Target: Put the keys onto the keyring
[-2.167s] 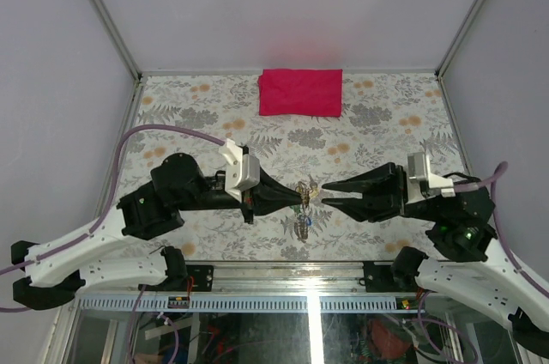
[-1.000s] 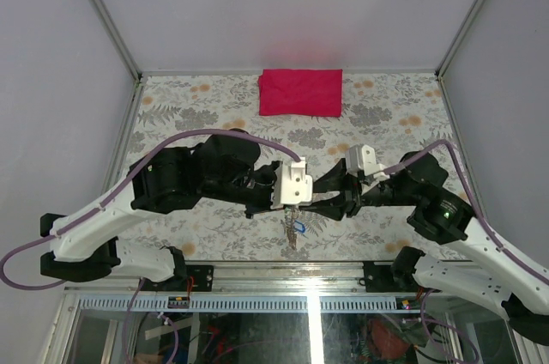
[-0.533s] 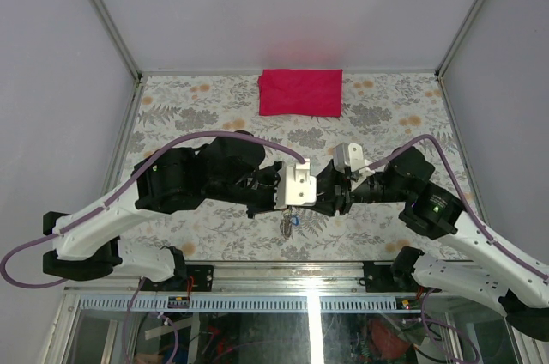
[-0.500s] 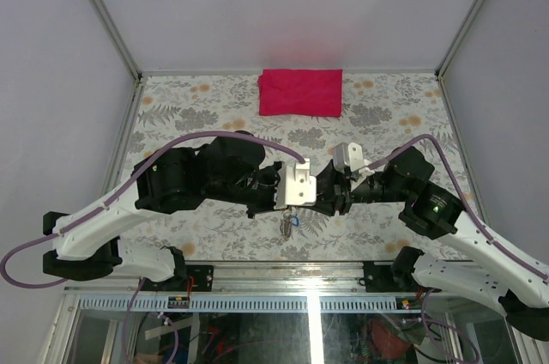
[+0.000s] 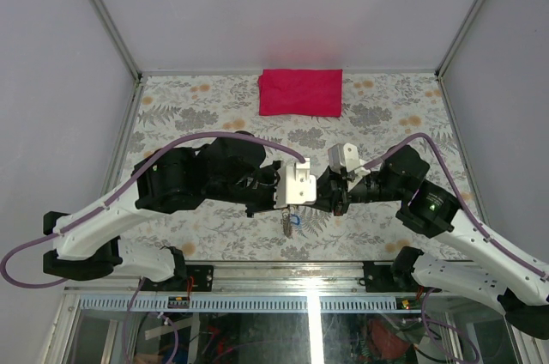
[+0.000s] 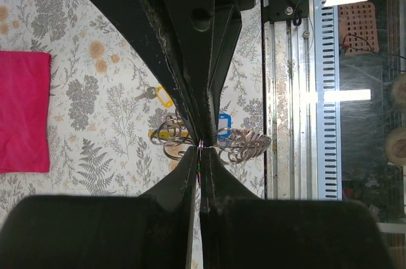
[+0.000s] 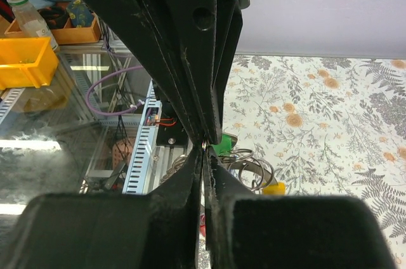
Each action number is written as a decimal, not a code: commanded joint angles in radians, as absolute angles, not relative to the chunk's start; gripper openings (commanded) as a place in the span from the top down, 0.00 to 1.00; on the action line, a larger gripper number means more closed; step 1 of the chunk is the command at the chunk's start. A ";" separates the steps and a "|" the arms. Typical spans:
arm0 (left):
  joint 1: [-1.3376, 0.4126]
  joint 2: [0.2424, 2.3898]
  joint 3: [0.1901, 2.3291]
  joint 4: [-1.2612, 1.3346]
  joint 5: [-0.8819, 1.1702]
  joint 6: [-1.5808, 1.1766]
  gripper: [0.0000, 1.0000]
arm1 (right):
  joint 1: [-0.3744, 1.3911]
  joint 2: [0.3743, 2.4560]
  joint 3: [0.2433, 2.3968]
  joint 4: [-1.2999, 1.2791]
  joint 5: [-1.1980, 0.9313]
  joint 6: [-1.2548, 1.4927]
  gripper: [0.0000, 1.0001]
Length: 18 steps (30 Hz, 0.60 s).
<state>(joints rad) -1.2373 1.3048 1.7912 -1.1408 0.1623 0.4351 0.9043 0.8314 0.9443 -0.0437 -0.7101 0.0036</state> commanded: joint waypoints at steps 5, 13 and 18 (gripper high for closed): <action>-1.245 1.248 1.788 -1.036 0.168 0.412 0.93 | 0.903 0.790 0.983 -0.029 -0.674 -0.012 1.00; -1.245 1.057 1.565 -0.752 0.232 0.343 0.72 | 0.903 0.735 0.985 0.024 -0.711 0.016 1.00; -1.246 0.990 1.454 -0.629 0.242 0.304 0.71 | 0.903 0.721 0.988 0.042 -0.739 0.029 1.00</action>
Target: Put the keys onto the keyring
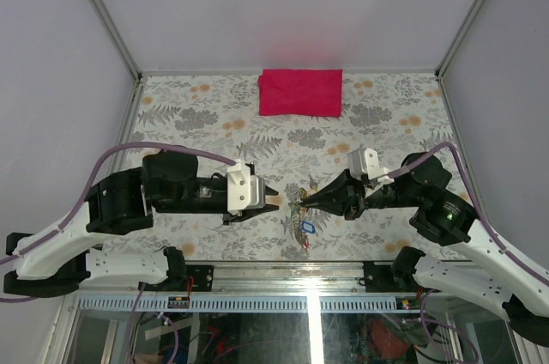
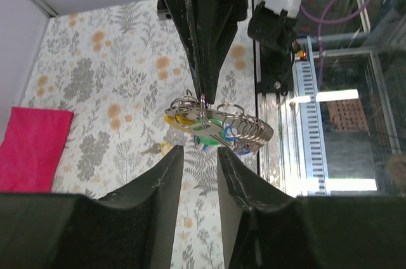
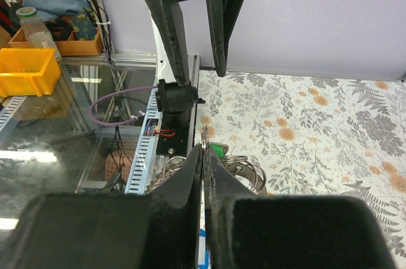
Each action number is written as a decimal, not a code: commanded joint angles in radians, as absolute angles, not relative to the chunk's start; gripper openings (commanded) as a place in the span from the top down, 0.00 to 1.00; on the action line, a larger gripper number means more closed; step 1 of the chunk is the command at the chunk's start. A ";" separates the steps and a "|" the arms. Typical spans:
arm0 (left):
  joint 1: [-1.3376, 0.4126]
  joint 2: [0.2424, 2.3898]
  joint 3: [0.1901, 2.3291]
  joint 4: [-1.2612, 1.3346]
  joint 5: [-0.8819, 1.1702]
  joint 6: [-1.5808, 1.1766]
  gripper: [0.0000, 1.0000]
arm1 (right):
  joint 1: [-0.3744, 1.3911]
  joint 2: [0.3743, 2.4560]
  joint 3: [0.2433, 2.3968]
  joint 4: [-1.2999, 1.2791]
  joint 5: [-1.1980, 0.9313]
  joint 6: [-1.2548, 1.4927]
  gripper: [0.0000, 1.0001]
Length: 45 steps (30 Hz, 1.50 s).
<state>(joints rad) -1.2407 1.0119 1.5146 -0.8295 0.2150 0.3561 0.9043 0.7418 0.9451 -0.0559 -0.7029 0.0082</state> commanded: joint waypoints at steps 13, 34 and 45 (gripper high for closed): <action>-1.245 0.984 1.381 -0.532 0.286 0.264 0.69 | 0.903 0.708 0.988 0.072 -0.749 0.047 1.00; -1.246 1.002 1.379 -0.546 0.271 0.270 1.00 | 0.902 0.697 0.999 0.092 -0.761 0.060 1.00; -1.246 0.979 1.368 -0.546 0.266 0.272 1.00 | 0.903 0.671 0.996 0.098 -0.738 0.069 1.00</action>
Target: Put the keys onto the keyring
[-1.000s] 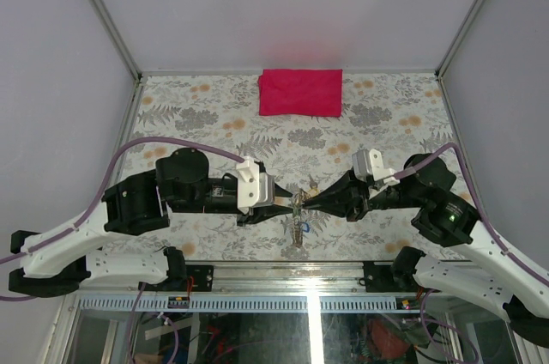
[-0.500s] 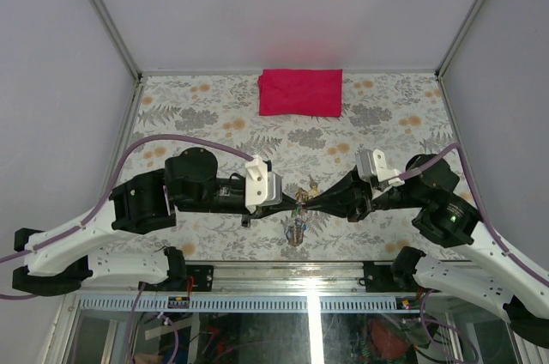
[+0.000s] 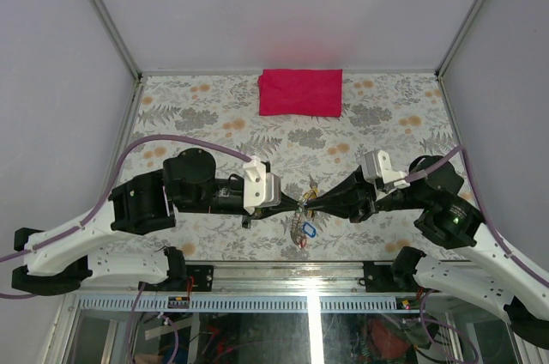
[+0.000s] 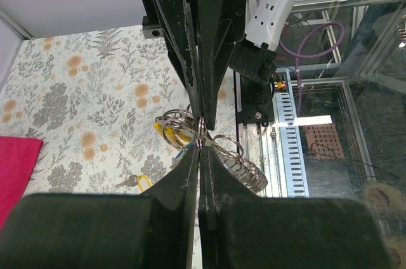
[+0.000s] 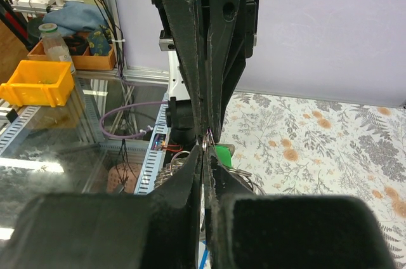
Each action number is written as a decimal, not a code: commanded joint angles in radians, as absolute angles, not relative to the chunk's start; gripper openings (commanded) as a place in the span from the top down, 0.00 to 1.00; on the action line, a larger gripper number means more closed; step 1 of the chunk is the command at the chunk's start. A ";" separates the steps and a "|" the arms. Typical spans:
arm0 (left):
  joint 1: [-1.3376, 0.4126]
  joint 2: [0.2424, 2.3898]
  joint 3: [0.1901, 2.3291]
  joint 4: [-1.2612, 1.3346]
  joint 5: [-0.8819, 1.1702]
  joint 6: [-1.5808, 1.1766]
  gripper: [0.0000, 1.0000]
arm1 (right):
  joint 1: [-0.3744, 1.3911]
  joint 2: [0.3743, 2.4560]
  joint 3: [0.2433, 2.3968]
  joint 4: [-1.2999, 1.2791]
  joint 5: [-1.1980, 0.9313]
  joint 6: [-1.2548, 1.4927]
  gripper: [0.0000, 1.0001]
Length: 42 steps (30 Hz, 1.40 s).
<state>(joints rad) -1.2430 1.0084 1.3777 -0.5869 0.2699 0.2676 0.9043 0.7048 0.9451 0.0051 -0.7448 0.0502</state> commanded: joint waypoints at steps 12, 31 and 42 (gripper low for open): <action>-1.245 0.958 1.349 -0.541 0.270 0.262 1.00 | 0.902 0.642 0.985 0.152 -0.725 0.104 1.00; -1.246 0.928 1.230 -0.348 0.293 0.188 1.00 | 0.903 0.641 0.832 0.579 -0.677 0.335 1.00; -1.246 0.883 1.191 -0.258 0.274 0.161 0.79 | 0.902 0.634 0.824 0.559 -0.672 0.322 1.00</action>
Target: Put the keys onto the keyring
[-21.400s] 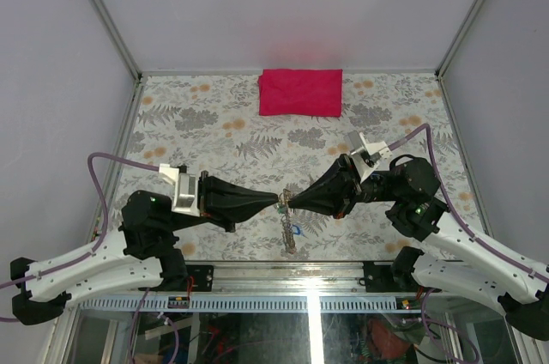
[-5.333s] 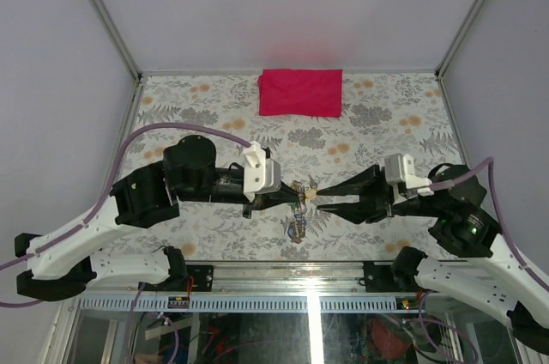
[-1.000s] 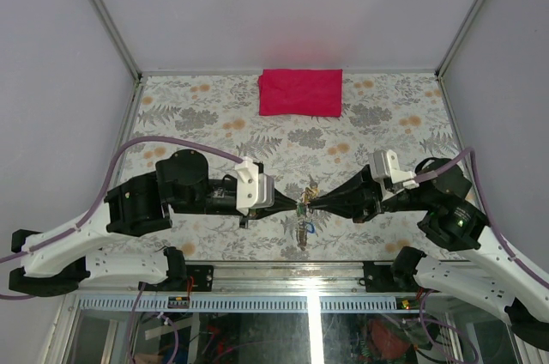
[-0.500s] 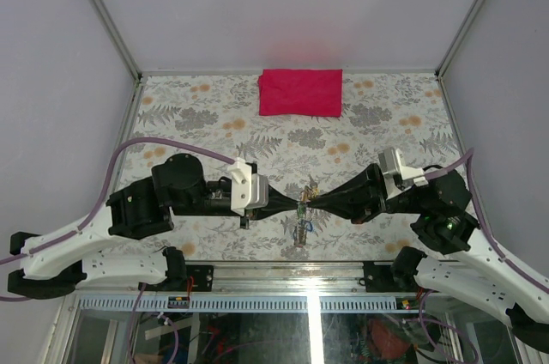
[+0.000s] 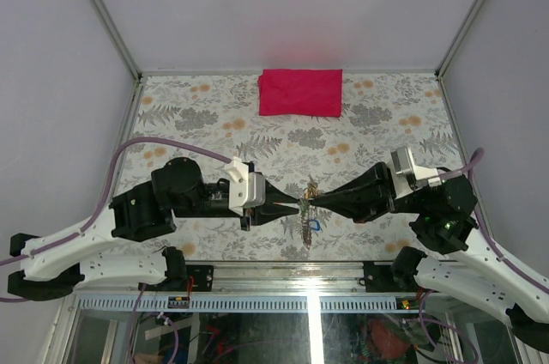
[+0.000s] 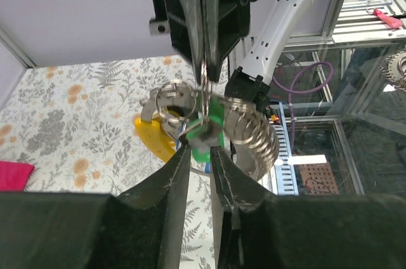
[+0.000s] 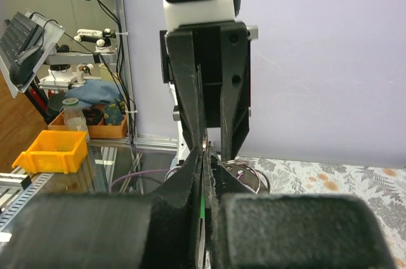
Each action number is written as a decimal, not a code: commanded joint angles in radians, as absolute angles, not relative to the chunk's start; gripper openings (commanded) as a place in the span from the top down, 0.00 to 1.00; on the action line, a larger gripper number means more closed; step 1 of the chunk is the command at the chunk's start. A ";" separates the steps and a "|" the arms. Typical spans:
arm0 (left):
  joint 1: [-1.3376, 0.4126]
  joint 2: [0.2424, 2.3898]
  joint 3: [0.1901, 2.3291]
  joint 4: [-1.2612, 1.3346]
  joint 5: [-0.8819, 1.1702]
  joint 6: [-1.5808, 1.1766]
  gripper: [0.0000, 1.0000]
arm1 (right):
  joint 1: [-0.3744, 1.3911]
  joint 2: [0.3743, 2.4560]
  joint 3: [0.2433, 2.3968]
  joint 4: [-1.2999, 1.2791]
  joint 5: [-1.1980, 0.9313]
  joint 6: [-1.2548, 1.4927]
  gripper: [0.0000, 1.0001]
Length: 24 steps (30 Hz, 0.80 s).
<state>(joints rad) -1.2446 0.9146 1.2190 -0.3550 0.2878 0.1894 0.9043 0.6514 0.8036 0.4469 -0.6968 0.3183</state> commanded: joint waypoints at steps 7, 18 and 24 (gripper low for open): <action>-1.245 0.823 1.123 -0.080 0.243 0.117 0.74 | 0.903 0.644 0.834 0.534 -0.705 0.316 1.00; -1.246 0.835 1.076 0.043 0.282 0.073 0.67 | 0.903 0.647 0.834 0.527 -0.707 0.310 1.00; -1.245 0.858 1.074 0.069 0.309 0.064 0.69 | 0.902 0.645 0.834 0.520 -0.706 0.306 1.00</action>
<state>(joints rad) -1.2446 0.8505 1.0782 -0.0242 0.2787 0.0818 0.9043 0.6510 0.8036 0.4538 -0.7013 0.3172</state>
